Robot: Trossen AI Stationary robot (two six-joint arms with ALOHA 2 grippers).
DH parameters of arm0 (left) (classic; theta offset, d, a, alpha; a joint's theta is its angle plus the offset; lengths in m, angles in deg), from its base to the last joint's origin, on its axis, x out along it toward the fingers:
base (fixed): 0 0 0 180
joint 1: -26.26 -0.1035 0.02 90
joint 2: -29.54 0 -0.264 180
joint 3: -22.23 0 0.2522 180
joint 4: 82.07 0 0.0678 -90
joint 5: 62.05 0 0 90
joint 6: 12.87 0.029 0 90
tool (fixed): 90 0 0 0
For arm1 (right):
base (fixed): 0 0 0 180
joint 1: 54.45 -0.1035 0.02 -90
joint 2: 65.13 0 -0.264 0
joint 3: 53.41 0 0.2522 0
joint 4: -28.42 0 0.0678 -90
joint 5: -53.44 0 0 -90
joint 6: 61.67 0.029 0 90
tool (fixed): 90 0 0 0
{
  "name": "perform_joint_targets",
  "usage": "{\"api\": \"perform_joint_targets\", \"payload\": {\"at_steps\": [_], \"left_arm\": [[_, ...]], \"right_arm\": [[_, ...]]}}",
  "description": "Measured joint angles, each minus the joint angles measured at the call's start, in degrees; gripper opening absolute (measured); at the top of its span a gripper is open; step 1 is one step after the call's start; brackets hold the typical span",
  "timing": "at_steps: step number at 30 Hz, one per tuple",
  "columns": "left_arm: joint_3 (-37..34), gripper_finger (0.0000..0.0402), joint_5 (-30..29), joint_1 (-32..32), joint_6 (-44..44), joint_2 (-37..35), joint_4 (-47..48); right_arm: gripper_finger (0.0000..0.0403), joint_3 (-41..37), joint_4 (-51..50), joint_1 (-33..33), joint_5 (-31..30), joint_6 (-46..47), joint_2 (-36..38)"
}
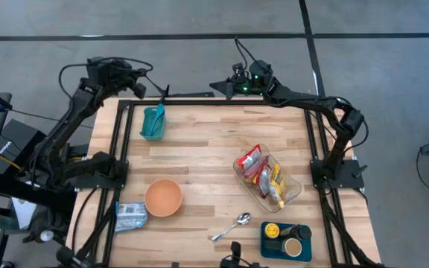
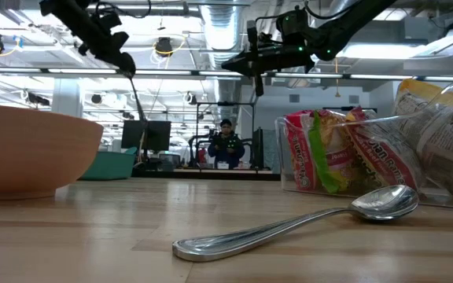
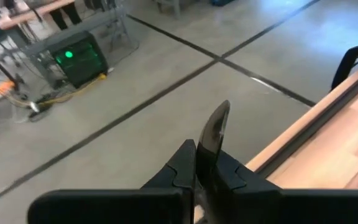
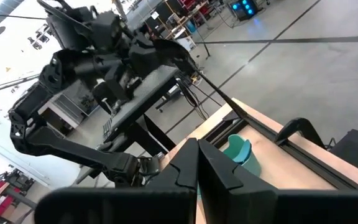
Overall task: Pick & Place Food Item
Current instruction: Put the black spoon into the green bin
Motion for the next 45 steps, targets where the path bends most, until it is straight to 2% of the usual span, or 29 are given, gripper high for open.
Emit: {"api": "perform_joint_targets", "payload": {"at_steps": [10, 20, 25, 45], "left_arm": [[3.98, 0.0005, -6.93, 1.46, 6.33, 0.42, 9.44], [4.02, 0.0005, -8.87, 5.97, 7.57, 4.68, 21.17], [4.02, 0.0006, -12.06, 7.23, 7.96, 6.84, 23.63], [4.02, 0.0006, -12.20, 9.49, 12.46, 15.03, 27.08]], "right_arm": [[0.0000, 0.00, 0.02, -0.35, 1.53, -0.02, 0.00], [0.0000, 0.00, 0.07, -0.37, 2.98, -0.01, 0.00], [0.0000, 0.00, 0.07, -0.39, 3.09, -0.02, 0.00], [0.0000, 0.00, 0.07, -0.43, 5.03, -0.02, 0.00]]}}
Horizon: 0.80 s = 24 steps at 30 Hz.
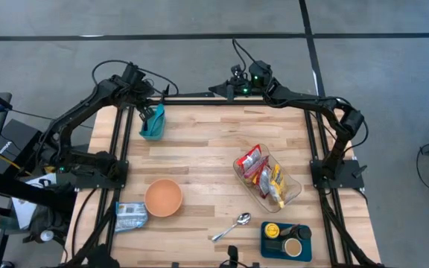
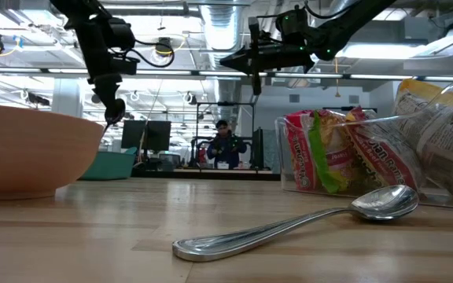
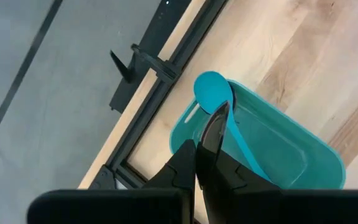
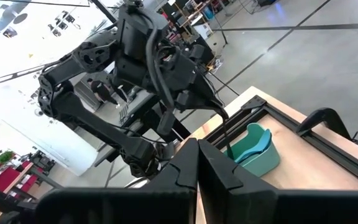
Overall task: Pick & Place Food Item
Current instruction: Put the black spoon into the green bin
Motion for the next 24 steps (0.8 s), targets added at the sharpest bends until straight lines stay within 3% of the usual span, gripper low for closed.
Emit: {"api": "perform_joint_targets", "payload": {"at_steps": [24], "left_arm": [[0.00, 0.0006, 0.06, 0.00, 5.60, 1.83, -2.18]], "right_arm": [[0.0000, 0.00, 0.00, 0.01, 2.36, 0.00, 0.00]]}}
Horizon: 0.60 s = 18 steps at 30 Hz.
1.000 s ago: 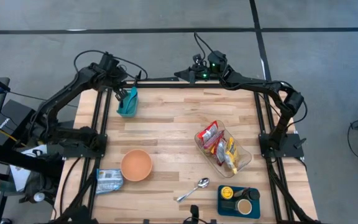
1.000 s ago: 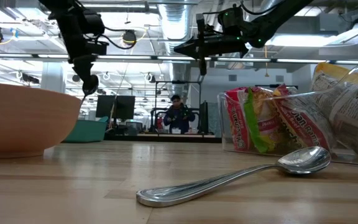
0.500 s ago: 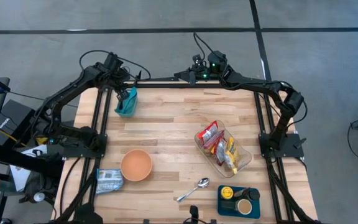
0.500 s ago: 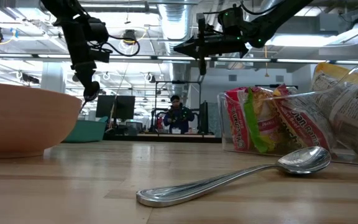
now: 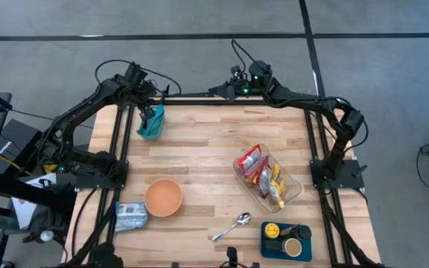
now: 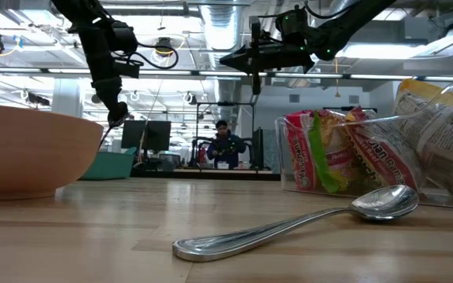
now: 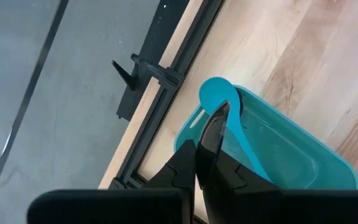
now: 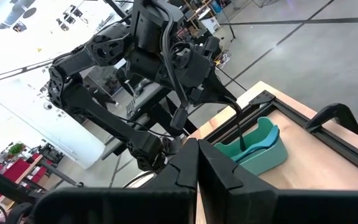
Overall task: Pick & Place Food Item
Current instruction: Put the black spoon into the green bin
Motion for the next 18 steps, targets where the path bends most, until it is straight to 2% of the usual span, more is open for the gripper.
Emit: {"api": "perform_joint_targets", "payload": {"at_steps": [8, 18], "left_arm": [[0.00, 0.0006, 3.22, 0.00, 0.01, 0.00, -0.53], [-1.21, 0.0006, 3.29, -0.04, 3.41, -0.03, -1.46]], "right_arm": [[0.0000, 0.00, -0.02, 0.00, 0.01, 0.00, 0.00], [0.0000, 0.00, -0.02, 0.00, 0.00, 0.00, 0.00]]}}
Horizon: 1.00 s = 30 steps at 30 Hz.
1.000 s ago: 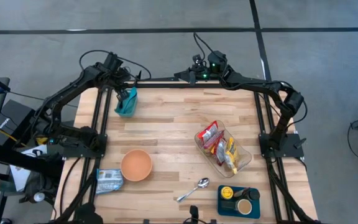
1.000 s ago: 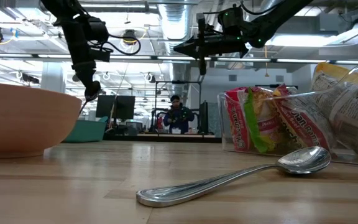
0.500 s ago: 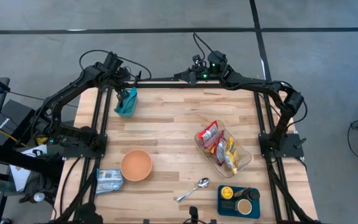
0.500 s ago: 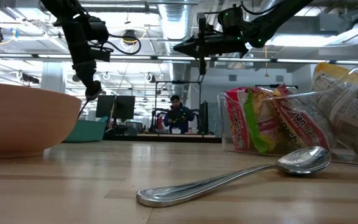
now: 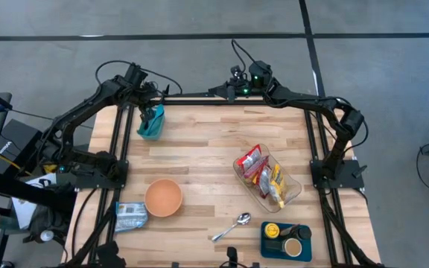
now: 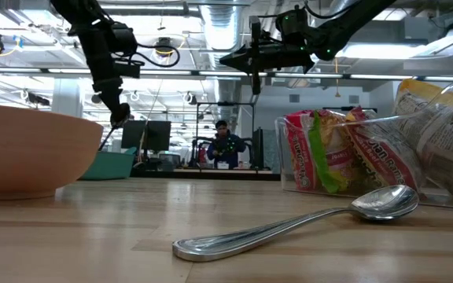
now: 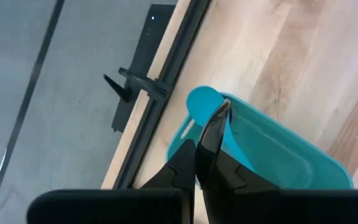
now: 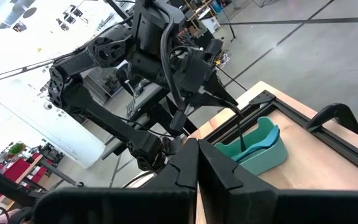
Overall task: Pick & Place Food Item
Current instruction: Put the black spoon into the green bin
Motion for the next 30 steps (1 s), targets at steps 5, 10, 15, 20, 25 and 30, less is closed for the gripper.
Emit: {"api": "perform_joint_targets", "payload": {"at_steps": [5, 10, 15, 20, 25, 30], "left_arm": [[-2.14, 0.0007, 0.08, 0.00, -0.19, -0.10, -2.64], [-3.05, 0.0007, 0.08, 0.00, -0.20, -0.01, -3.48], [-3.05, 0.0007, 0.08, 0.00, -0.22, -0.01, -3.52], [-3.08, 0.0007, 0.08, -0.02, -0.24, -0.01, -4.34], [-3.10, 0.0007, -0.60, 0.00, -0.28, -0.01, -5.01], [-3.10, 0.0007, -0.70, 0.00, -0.42, -0.01, -5.01]], "right_arm": [[0.0000, 0.00, 0.00, 0.00, 0.00, 0.00, 0.00], [0.0000, 0.00, 0.01, 0.00, 0.00, 0.02, 0.00], [0.0000, 0.00, 0.01, 0.00, 0.00, 0.02, 0.00], [0.0000, 0.00, 0.01, 0.00, 0.00, 0.02, 0.00], [0.0000, 0.00, 0.02, 0.00, 0.00, 0.02, 0.00], [0.0000, 0.00, 0.00, 0.00, 0.01, 0.02, 0.00]]}}
